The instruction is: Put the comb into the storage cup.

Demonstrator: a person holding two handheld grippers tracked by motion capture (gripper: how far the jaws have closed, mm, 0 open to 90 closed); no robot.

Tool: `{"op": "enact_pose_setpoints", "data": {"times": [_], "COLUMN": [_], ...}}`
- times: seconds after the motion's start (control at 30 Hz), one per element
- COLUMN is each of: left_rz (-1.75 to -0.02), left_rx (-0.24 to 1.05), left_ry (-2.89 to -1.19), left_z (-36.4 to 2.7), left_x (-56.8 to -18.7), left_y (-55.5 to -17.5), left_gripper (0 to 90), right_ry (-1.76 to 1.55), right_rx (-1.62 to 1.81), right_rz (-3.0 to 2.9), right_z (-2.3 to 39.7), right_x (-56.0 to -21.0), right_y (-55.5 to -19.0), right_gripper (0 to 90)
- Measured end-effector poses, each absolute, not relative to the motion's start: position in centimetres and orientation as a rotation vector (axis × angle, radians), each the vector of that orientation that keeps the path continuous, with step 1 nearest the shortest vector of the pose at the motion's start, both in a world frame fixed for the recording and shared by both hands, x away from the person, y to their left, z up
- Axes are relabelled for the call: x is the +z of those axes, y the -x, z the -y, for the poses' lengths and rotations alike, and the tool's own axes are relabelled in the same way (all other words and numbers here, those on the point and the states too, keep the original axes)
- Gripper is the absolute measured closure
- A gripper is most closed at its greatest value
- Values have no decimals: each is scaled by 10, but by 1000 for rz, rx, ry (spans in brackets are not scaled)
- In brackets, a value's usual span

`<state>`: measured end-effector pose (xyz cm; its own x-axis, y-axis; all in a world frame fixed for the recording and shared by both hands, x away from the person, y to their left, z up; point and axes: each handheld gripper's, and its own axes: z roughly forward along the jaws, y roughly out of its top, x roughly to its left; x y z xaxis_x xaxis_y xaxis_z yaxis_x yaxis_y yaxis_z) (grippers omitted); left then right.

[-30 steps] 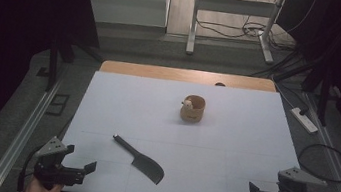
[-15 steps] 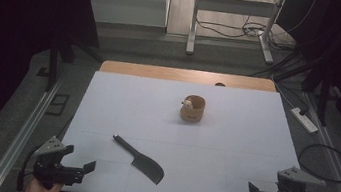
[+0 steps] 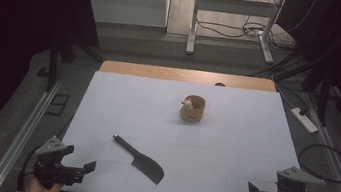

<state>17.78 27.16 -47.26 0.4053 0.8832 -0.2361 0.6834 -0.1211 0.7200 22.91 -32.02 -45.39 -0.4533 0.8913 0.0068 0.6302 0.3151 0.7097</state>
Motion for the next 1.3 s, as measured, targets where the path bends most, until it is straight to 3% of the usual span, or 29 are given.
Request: {"op": "enact_pose_setpoints", "data": {"times": [1.3], "left_rz": [-1310], "left_rx": [267], "left_ry": [-2002], "left_z": [-249], "left_x": [-470], "left_y": [-217], "left_gripper": [0], "right_ry": [-1356], "right_rx": [919], "right_rz": [-2198], "right_z": [320], "right_x": [-454], "right_y": [-230], "right_gripper": [0]}}
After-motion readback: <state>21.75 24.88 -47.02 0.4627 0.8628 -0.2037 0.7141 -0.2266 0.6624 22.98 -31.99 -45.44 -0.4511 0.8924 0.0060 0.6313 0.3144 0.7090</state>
